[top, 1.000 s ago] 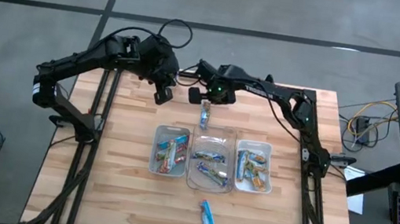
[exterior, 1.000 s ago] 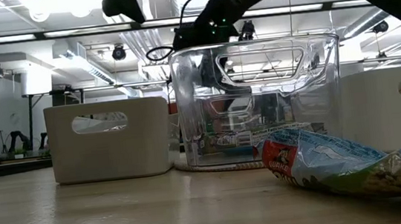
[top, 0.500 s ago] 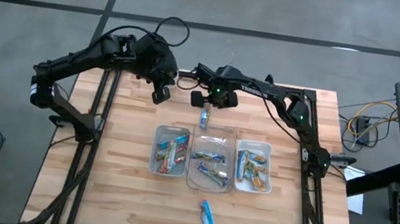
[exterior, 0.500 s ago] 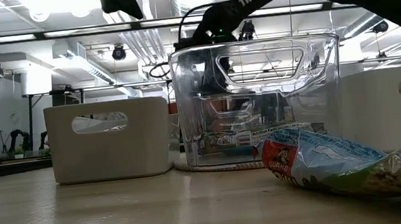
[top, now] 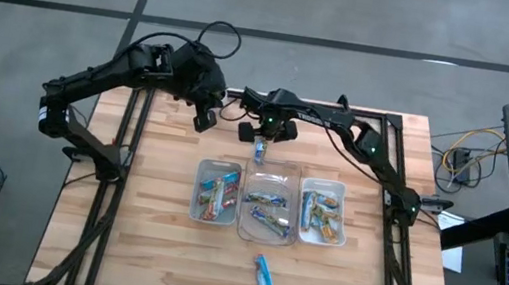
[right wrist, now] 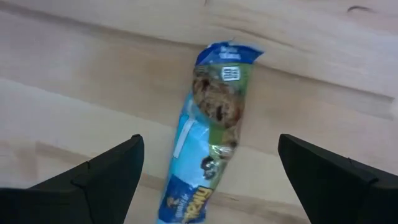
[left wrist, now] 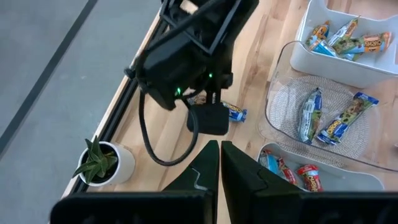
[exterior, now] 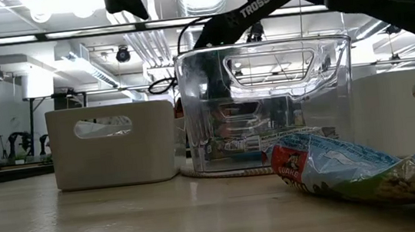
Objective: Pick and place Granola Bars by type
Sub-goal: Put the blue granola bar into the transparent bin
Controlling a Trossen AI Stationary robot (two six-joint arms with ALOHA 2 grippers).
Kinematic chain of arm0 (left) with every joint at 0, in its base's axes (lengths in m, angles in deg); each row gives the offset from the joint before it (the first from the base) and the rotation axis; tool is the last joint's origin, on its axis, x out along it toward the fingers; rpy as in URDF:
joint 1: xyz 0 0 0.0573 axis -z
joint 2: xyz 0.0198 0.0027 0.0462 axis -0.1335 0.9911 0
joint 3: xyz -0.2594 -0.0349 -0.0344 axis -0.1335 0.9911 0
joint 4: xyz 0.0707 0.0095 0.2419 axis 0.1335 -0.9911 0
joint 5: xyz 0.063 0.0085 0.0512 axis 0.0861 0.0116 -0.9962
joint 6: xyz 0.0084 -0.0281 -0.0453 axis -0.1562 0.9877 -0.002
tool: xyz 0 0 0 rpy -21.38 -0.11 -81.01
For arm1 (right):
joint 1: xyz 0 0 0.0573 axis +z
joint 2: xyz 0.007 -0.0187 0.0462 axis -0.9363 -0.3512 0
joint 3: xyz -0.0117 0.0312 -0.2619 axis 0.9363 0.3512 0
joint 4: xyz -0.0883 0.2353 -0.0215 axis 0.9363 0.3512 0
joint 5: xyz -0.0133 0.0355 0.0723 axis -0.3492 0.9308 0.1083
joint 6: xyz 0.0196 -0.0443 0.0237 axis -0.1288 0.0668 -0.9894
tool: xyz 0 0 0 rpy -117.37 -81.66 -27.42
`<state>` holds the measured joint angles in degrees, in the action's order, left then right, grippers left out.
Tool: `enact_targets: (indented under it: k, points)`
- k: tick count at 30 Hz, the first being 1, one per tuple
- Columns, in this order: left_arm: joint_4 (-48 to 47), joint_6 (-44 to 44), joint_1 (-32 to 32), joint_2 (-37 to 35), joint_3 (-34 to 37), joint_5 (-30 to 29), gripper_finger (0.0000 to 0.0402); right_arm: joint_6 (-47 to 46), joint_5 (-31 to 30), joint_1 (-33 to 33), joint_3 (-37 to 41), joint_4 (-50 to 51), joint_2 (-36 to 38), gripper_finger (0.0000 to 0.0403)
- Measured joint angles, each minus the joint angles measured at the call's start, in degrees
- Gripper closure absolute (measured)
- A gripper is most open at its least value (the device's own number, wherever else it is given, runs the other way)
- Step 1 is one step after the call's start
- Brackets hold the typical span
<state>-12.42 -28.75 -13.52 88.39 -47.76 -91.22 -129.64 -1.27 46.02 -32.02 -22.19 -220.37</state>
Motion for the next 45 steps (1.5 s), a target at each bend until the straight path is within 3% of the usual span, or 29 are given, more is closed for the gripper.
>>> enact_targets:
  k: [8, 35, 45]
  points:
    - [0.05, 0.8, 0.0, 0.0, 0.0, 0.02, 0.0401, 1.94, -3.09, 0.0, -4.73, 6.6, -3.04, 0.0046]
    - [2.71, 2.67, 0.0, 0.0, 0.0, 0.15, 0.0401, 3.15, -4.38, 0.43, -2.45, 5.52, -3.44, 0.0046]
    - [3.18, 3.08, 0.0, 0.0, 0.02, 0.2, 0.0401, 7.67, -8.29, 0.65, -0.64, 13.36, -3.22, 0.0046]
